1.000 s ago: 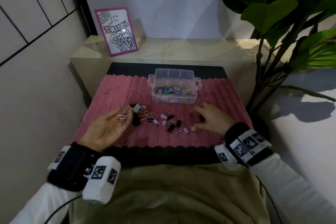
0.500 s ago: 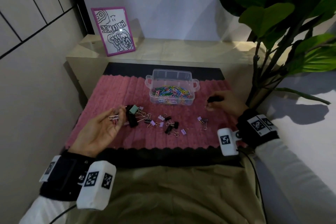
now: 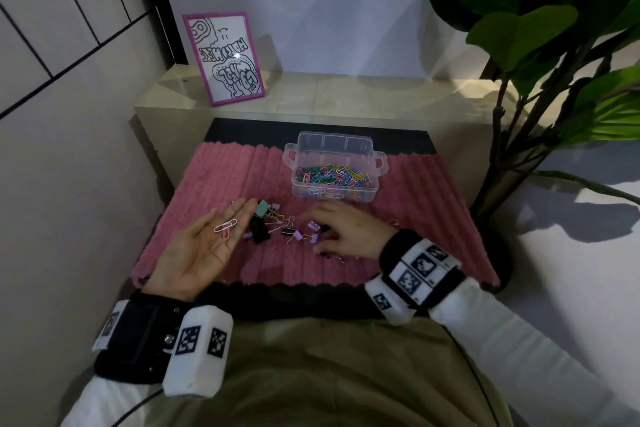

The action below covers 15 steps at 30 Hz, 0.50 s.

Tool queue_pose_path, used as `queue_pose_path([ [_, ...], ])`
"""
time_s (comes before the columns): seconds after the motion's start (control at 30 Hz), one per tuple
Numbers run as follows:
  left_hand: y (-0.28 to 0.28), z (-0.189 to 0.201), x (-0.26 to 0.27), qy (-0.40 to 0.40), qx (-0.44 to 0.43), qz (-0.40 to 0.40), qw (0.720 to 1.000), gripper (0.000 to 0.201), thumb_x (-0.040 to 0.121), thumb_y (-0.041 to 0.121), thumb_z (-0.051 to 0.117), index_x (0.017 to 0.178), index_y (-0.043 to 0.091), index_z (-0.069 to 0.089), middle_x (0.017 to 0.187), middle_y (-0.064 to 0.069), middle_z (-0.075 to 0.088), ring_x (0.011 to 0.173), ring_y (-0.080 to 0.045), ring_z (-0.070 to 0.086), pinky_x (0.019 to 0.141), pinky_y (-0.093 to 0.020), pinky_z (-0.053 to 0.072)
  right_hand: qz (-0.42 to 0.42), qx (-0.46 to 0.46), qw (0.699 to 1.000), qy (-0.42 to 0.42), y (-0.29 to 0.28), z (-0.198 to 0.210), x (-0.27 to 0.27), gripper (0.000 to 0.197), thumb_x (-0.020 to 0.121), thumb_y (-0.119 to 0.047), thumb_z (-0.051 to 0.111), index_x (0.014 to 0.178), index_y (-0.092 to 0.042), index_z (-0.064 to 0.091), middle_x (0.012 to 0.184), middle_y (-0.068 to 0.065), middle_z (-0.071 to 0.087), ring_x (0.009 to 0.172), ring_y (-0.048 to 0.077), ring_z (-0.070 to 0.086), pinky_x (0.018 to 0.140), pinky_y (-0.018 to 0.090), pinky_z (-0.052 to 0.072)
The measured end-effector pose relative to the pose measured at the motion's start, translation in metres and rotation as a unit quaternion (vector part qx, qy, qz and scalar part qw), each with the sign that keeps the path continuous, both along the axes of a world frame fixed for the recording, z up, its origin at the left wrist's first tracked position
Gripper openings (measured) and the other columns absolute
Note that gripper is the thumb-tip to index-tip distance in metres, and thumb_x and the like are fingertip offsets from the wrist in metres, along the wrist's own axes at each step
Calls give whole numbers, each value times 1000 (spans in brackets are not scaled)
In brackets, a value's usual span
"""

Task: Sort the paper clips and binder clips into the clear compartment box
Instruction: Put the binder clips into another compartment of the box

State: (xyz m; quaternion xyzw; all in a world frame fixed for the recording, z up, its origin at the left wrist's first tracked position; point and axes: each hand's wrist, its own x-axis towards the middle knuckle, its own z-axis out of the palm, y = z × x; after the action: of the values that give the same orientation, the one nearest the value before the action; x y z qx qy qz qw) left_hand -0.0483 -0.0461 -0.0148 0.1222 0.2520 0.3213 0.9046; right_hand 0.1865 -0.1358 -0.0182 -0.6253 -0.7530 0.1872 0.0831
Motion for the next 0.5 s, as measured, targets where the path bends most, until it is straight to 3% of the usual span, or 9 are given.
queue_pose_path([
  [0.07,1,0,-5,-14,2,7,1000,65,55,2,73,116,-11,56,124,-23,59,108,-27,64,77,-31,59,27,-36,998,-40,7,-2,-14,52,81,-29,65,128,-17,47,127,8,49,118,21,41,101,36,36],
  [0.2,3,-2,-23,13,39,36,999,47,46,4,76,92,-7,70,110,-17,68,100,-23,68,76,-28,58,-1,-10,999,-48,6,3,2,14,82,-8,60,95,-9,59,99,6,51,100,19,48,83,28,40],
  [0.3,4,-8,-36,15,40,56,998,56,43,4,79,97,-5,67,108,-14,69,99,-20,68,74,-26,59,-42,-13,999,-29,-1,9,26,4,80,-5,62,83,-7,62,87,-2,51,85,14,51,69,17,35],
  [0.4,5,-15,-42,5,30,63,998,62,41,4,82,100,-5,65,113,-13,67,103,-19,66,72,-24,58,-81,-43,996,-3,-6,24,41,6,80,-5,64,86,-5,63,84,-1,57,77,9,52,60,7,36],
  [0.5,10,-20,-41,-29,-7,46,998,41,62,6,68,102,-5,67,121,-13,63,109,-19,63,78,-24,57,-56,-71,996,-15,5,37,31,13,81,-12,66,92,-6,63,89,6,66,78,11,54,71,24,43],
])
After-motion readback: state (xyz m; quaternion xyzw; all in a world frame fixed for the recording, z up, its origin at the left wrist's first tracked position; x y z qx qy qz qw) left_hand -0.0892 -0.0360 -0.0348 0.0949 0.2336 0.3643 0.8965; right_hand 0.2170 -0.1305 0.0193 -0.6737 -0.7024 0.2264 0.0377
